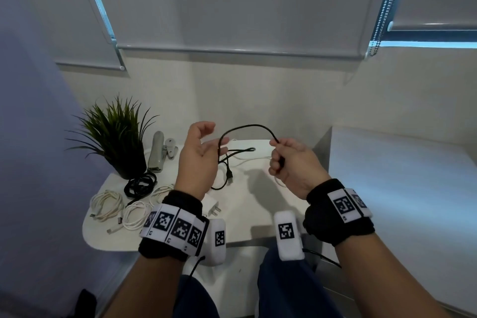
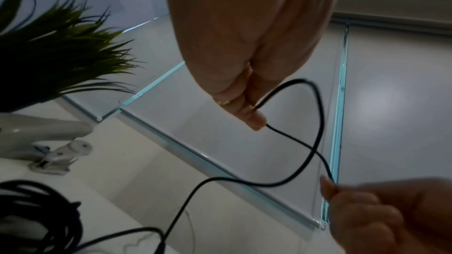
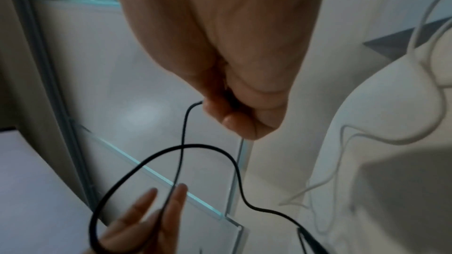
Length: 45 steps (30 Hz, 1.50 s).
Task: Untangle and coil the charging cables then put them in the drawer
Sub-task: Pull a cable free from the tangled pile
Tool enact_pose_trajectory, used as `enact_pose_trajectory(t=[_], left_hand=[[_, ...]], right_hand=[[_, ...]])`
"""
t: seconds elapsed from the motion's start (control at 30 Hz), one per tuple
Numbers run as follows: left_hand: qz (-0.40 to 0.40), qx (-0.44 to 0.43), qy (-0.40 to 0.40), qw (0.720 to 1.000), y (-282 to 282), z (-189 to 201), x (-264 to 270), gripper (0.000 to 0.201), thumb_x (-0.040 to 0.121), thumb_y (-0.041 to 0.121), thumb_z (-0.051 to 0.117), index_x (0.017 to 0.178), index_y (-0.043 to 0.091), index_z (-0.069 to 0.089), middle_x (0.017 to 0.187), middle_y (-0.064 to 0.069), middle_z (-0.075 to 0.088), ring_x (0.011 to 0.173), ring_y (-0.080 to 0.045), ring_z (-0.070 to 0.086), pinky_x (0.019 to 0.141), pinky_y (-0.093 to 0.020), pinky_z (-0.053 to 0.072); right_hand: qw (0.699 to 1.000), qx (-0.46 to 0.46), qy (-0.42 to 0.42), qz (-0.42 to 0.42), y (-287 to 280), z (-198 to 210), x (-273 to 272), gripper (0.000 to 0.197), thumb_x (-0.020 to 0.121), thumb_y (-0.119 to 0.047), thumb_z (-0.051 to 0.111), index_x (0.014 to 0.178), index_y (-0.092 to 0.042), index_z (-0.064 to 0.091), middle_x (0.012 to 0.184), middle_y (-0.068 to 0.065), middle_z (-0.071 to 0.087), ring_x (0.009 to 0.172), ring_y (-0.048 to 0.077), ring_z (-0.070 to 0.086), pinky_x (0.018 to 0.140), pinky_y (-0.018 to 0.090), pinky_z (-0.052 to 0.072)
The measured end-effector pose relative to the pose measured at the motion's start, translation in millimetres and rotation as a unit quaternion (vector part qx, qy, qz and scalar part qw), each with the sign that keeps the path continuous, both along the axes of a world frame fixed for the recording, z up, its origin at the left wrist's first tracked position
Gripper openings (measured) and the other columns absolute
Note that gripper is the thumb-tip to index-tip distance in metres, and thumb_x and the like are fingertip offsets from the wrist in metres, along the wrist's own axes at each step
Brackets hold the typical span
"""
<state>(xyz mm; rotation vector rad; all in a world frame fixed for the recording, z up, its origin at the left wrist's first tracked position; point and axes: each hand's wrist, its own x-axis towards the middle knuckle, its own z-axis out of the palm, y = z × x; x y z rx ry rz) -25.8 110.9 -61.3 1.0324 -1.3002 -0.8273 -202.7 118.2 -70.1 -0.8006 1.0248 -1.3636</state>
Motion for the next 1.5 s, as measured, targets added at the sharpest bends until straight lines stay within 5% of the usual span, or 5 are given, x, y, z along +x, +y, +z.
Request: enact_pose_trajectory(t=[0.53, 1.0, 1.1, 1.27, 1.5], left_hand=[[-0.130, 0.150, 0.085, 0.976, 12.9, 0.3, -29.4, 0.015, 0.095, 0.014, 0.053, 0.106, 0.024, 0.054, 0.088, -0.003, 0.059, 0.080, -0.014, 0.059, 0.061, -0.025, 0.049], [-0.061, 0.107, -0.331, 0.936, 8.0, -8.5, -12.9, 0.043, 0.089, -0.005, 0.041, 0.081, 0.028, 0.069, 0.119, 0.003, 0.054, 0.108, -0.012, 0.053, 0.085, -0.014, 0.037], [-0.082, 0.171, -0.288, 0.939, 13.9, 3.7, -13.7, 0.023, 0.083, 0.021, 0.045, 0.086, 0.022, 0.068, 0.099, -0.006, 0.067, 0.083, -0.022, 0.062, 0.074, -0.028, 0.049], [-0.102, 0.213, -0.185, 0.954, 14.1, 2.7, -16.9, 0.076, 0.070, 0.085, 0.020, 0.091, 0.030, 0.069, 0.097, 0.000, 0.069, 0.085, -0.021, 0.064, 0.082, -0.039, 0.050], [-0.041, 0.113, -0.266, 0.956, 11.3, 0.0, -18.7, 0.016, 0.089, 0.018, 0.059, 0.100, 0.017, 0.071, 0.087, -0.004, 0.070, 0.083, -0.023, 0.066, 0.078, -0.030, 0.053]], right_hand=[[0.995, -0.082, -0.049, 0.042, 5.7, 34.0, -0.8, 0.026, 0.100, -0.016, 0.035, 0.079, -0.012, 0.048, 0.051, -0.002, 0.043, 0.046, 0.013, 0.037, 0.057, 0.028, 0.033], [0.981, -0.093, -0.168, -0.013, 8.8, 48.4, -14.5, 0.023, 0.101, -0.013, 0.031, 0.086, -0.012, 0.049, 0.066, 0.003, 0.067, 0.057, 0.015, 0.059, 0.055, 0.022, 0.039], [0.978, -0.113, -0.176, 0.003, 10.1, 50.6, -13.3, 0.022, 0.100, -0.010, 0.031, 0.087, -0.013, 0.048, 0.087, 0.008, 0.074, 0.076, 0.019, 0.071, 0.061, 0.022, 0.045], [0.967, -0.136, -0.214, 0.001, 7.1, 52.8, -11.0, 0.028, 0.103, -0.018, 0.027, 0.086, -0.014, 0.048, 0.105, 0.011, 0.071, 0.099, 0.025, 0.069, 0.078, 0.030, 0.053], [0.959, -0.144, -0.243, -0.021, 3.5, 54.0, -12.0, 0.032, 0.102, -0.018, 0.029, 0.081, -0.012, 0.052, 0.113, 0.015, 0.066, 0.113, 0.025, 0.062, 0.093, 0.037, 0.049]])
